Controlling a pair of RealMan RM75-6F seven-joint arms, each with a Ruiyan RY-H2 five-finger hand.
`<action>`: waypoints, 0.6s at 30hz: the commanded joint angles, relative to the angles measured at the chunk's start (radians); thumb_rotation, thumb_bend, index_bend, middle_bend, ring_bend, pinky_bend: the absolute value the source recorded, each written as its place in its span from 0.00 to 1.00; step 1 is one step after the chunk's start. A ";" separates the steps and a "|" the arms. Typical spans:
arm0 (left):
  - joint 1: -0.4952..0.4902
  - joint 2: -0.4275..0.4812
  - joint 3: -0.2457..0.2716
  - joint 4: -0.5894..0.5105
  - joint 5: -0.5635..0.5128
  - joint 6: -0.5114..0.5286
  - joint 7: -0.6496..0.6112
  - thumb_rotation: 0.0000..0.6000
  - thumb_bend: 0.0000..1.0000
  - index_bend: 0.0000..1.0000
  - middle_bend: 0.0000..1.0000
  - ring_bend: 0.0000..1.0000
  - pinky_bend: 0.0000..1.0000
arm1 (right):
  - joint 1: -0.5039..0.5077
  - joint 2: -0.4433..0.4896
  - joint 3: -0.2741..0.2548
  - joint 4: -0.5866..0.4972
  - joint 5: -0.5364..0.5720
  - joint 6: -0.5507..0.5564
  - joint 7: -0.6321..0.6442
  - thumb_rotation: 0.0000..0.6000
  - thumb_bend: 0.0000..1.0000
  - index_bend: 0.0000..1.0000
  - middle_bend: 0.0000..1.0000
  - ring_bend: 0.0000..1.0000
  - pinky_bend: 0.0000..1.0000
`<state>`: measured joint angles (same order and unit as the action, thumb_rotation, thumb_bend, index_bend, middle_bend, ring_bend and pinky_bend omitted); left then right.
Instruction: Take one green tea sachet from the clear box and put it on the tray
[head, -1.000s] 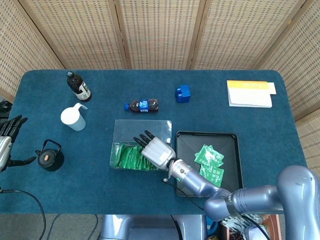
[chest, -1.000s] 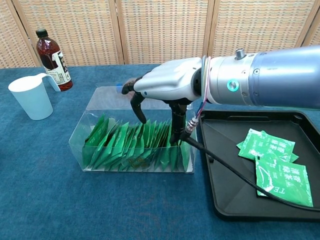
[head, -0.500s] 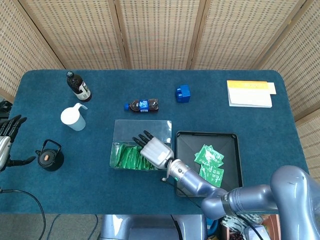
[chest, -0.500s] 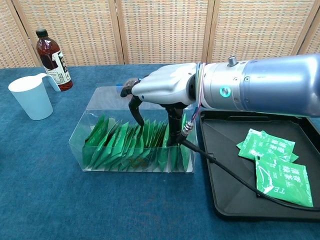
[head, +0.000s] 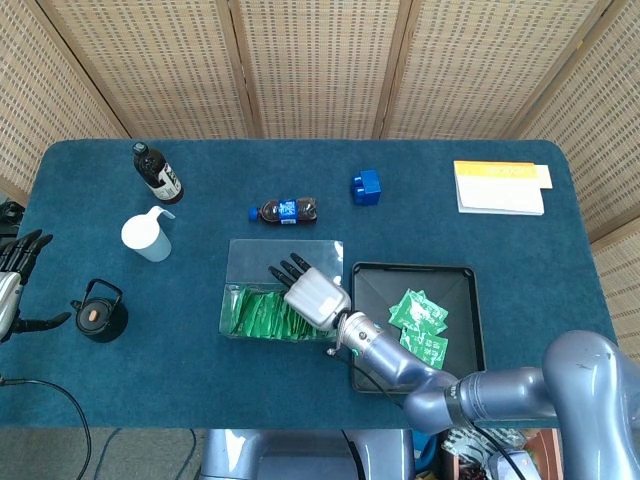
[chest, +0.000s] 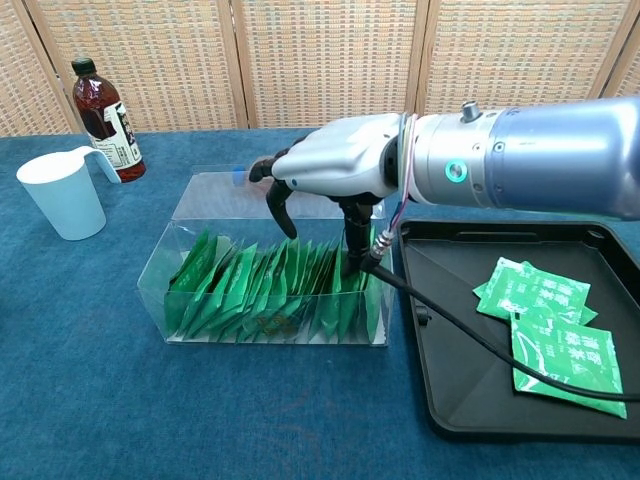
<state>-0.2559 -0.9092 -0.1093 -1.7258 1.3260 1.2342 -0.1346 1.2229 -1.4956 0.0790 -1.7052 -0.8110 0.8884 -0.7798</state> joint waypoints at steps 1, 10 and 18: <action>-0.001 -0.001 0.001 0.000 0.001 -0.002 0.001 1.00 0.12 0.00 0.00 0.00 0.00 | -0.002 0.009 0.000 -0.004 0.005 -0.005 0.007 1.00 0.12 0.43 0.05 0.00 0.02; -0.001 -0.001 0.001 -0.002 0.001 -0.001 0.004 1.00 0.12 0.00 0.00 0.00 0.00 | -0.011 -0.006 0.003 0.012 -0.009 -0.024 0.058 1.00 0.16 0.46 0.06 0.00 0.04; -0.003 -0.001 0.000 0.002 0.001 -0.004 -0.003 1.00 0.12 0.00 0.00 0.00 0.00 | -0.024 -0.026 0.007 0.046 -0.043 -0.023 0.094 1.00 0.30 0.48 0.09 0.00 0.07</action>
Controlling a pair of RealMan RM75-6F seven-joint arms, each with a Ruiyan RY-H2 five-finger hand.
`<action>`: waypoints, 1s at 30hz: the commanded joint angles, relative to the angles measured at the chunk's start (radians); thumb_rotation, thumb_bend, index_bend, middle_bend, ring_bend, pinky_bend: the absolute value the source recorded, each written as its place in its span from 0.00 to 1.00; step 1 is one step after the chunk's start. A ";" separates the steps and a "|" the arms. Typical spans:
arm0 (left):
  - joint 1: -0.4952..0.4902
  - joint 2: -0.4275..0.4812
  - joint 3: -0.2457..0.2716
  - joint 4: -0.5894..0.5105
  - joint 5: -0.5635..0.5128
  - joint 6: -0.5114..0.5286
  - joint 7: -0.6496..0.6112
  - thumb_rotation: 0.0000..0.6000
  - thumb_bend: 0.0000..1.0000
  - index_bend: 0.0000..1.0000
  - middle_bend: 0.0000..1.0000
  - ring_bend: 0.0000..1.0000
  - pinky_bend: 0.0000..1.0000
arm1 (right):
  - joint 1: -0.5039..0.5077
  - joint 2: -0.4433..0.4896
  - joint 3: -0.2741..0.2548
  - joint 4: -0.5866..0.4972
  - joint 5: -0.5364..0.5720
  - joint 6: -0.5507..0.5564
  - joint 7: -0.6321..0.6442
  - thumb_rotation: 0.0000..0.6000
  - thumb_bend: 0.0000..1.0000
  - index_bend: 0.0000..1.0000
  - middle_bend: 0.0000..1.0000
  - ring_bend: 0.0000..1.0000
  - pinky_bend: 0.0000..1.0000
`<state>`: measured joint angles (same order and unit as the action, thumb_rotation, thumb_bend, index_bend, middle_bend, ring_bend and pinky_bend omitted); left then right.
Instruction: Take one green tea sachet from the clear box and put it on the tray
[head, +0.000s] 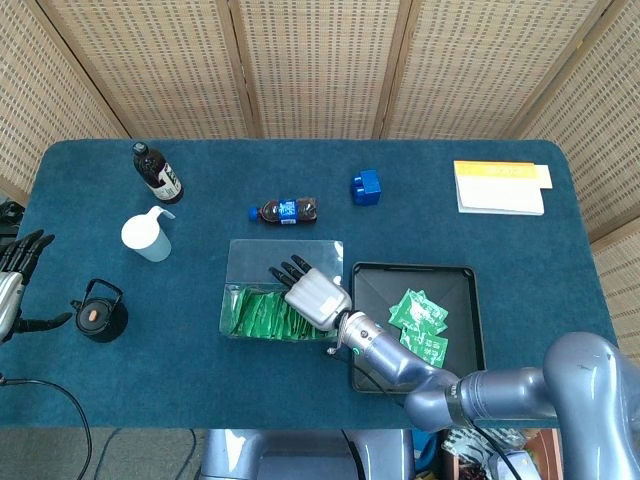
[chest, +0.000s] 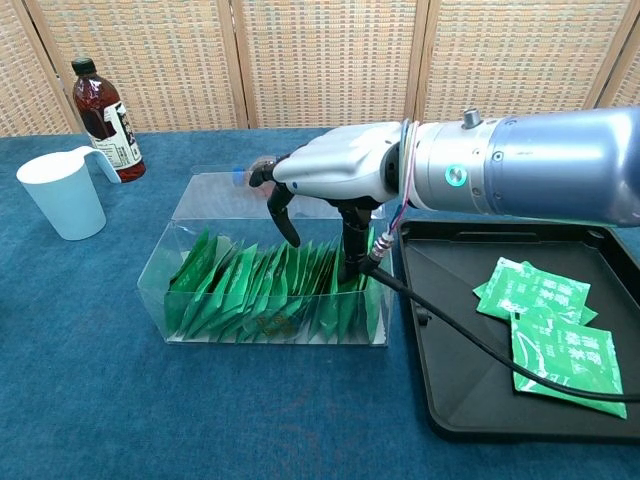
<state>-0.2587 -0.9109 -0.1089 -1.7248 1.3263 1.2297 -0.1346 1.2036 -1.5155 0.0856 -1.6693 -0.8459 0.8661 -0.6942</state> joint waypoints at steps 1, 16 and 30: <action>0.000 0.001 0.000 0.001 0.001 0.000 -0.004 1.00 0.12 0.00 0.00 0.00 0.00 | -0.006 -0.008 0.000 0.013 -0.011 -0.002 0.012 1.00 0.31 0.48 0.09 0.00 0.07; 0.000 0.001 -0.001 0.002 -0.004 -0.002 -0.003 1.00 0.12 0.00 0.00 0.00 0.00 | -0.020 -0.024 0.001 0.039 -0.046 -0.010 0.036 1.00 0.47 0.49 0.09 0.00 0.07; 0.000 0.002 0.000 0.000 -0.004 -0.004 -0.003 1.00 0.12 0.00 0.00 0.00 0.00 | -0.047 -0.016 -0.011 0.035 -0.090 -0.003 0.049 1.00 0.54 0.56 0.11 0.00 0.08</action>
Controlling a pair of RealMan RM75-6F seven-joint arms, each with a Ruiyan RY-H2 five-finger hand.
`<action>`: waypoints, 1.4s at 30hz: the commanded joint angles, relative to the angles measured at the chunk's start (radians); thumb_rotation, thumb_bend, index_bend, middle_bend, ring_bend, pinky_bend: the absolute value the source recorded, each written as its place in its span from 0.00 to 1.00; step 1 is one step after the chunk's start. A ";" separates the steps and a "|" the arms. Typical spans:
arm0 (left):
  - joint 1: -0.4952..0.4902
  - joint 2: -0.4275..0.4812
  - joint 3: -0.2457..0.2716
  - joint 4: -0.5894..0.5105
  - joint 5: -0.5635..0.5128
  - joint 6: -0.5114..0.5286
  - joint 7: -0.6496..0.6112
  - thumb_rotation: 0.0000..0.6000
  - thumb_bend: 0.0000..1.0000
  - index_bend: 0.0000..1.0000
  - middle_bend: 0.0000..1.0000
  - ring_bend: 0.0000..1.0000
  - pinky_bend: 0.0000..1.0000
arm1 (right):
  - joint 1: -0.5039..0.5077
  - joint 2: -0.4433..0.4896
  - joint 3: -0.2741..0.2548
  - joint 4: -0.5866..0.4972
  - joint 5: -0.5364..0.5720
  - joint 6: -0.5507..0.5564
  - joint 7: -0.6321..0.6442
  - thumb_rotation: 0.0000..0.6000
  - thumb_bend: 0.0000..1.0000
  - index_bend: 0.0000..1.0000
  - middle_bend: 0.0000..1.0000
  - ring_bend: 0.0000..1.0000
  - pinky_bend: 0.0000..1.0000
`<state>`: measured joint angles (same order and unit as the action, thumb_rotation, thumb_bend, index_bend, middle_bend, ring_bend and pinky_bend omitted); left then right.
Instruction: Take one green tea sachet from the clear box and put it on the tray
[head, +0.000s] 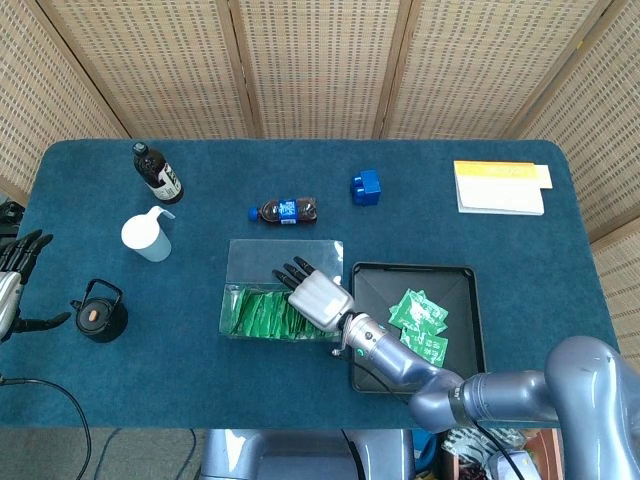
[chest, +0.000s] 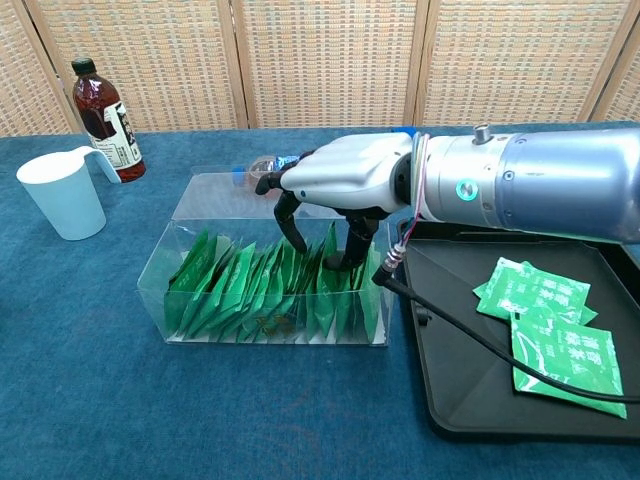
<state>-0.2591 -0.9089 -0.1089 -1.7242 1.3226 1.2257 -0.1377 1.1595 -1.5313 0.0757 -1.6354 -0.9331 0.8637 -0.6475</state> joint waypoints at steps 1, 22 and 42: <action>0.000 0.000 0.000 -0.001 0.000 0.000 0.001 1.00 0.12 0.00 0.00 0.00 0.00 | -0.004 -0.001 -0.001 0.002 -0.004 -0.001 0.004 1.00 0.55 0.56 0.11 0.00 0.08; -0.001 0.000 0.001 0.001 0.001 -0.003 -0.003 1.00 0.12 0.00 0.00 0.00 0.00 | -0.039 -0.004 -0.001 0.008 -0.074 0.001 0.036 1.00 0.60 0.68 0.13 0.00 0.10; -0.002 0.003 0.004 0.004 0.011 -0.007 -0.019 1.00 0.12 0.00 0.00 0.00 0.00 | -0.089 0.131 0.042 -0.155 -0.151 0.085 0.032 1.00 0.60 0.69 0.15 0.00 0.11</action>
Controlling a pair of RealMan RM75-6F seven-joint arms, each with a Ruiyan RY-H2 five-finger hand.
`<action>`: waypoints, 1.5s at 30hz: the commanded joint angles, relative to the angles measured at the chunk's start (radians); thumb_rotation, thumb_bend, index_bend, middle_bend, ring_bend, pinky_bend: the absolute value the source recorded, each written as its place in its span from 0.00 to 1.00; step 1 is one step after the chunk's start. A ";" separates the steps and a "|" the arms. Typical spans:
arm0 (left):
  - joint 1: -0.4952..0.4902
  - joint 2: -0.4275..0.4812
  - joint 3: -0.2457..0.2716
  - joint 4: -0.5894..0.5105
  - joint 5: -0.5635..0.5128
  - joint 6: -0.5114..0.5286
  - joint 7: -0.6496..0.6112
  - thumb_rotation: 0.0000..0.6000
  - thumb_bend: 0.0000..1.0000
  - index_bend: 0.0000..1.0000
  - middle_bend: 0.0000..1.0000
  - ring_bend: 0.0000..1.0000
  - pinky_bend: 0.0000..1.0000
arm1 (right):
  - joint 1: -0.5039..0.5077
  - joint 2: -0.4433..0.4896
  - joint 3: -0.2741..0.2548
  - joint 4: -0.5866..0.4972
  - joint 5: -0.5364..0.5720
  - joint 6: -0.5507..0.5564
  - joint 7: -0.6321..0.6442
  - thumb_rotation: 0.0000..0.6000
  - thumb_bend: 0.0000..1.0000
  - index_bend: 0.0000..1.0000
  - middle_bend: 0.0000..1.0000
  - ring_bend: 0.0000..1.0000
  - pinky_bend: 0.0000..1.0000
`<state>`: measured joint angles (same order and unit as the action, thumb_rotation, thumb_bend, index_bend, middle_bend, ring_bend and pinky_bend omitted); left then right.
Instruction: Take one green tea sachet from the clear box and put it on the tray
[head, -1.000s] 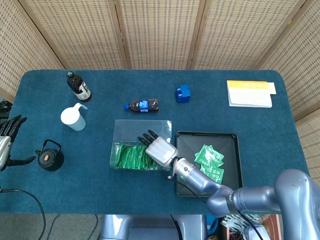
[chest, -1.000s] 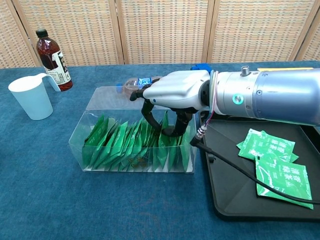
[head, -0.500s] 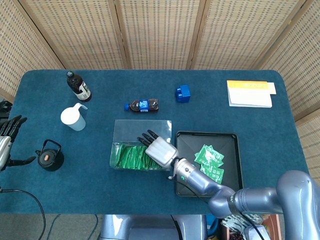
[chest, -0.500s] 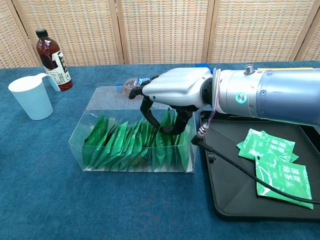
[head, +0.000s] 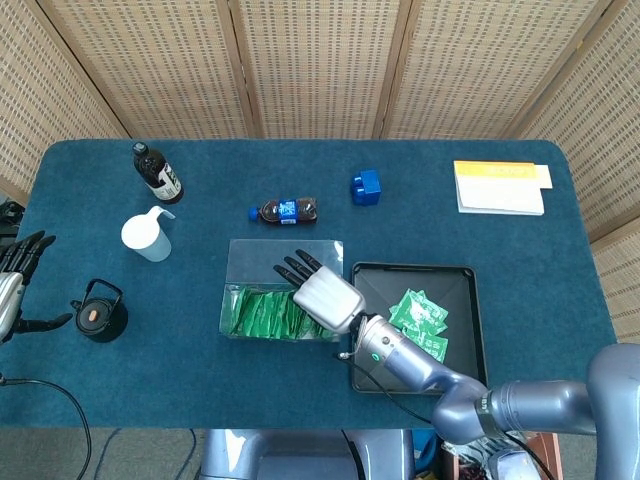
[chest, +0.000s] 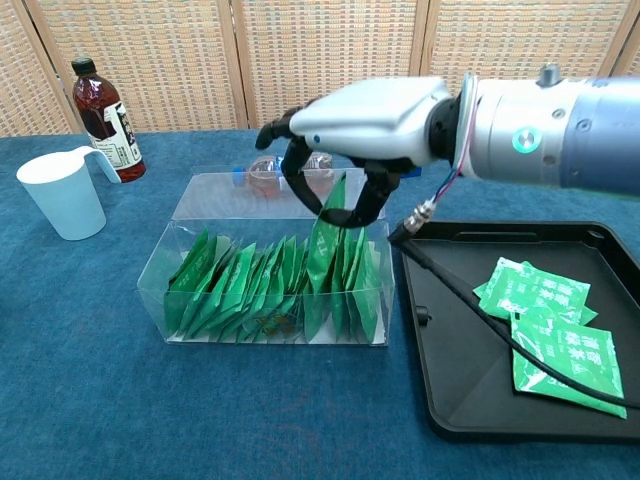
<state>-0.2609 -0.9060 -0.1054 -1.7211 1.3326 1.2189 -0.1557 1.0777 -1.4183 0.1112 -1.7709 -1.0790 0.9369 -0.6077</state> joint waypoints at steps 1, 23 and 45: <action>0.000 0.001 0.000 0.001 0.002 0.000 -0.003 1.00 0.12 0.00 0.00 0.00 0.00 | -0.011 0.034 0.010 -0.037 -0.008 0.022 -0.012 1.00 0.60 0.69 0.15 0.00 0.11; 0.014 0.011 0.009 -0.014 0.042 0.033 -0.021 1.00 0.12 0.00 0.00 0.00 0.00 | -0.264 0.395 -0.107 -0.243 -0.202 0.171 0.092 1.00 0.60 0.69 0.15 0.00 0.11; 0.028 0.009 0.019 -0.027 0.061 0.062 0.010 1.00 0.12 0.00 0.00 0.00 0.00 | -0.530 0.404 -0.171 -0.119 -0.350 0.373 0.283 1.00 0.05 0.00 0.00 0.00 0.00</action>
<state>-0.2334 -0.8968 -0.0865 -1.7480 1.3928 1.2801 -0.1460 0.5878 -1.0483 -0.0614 -1.8503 -1.4193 1.2501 -0.3100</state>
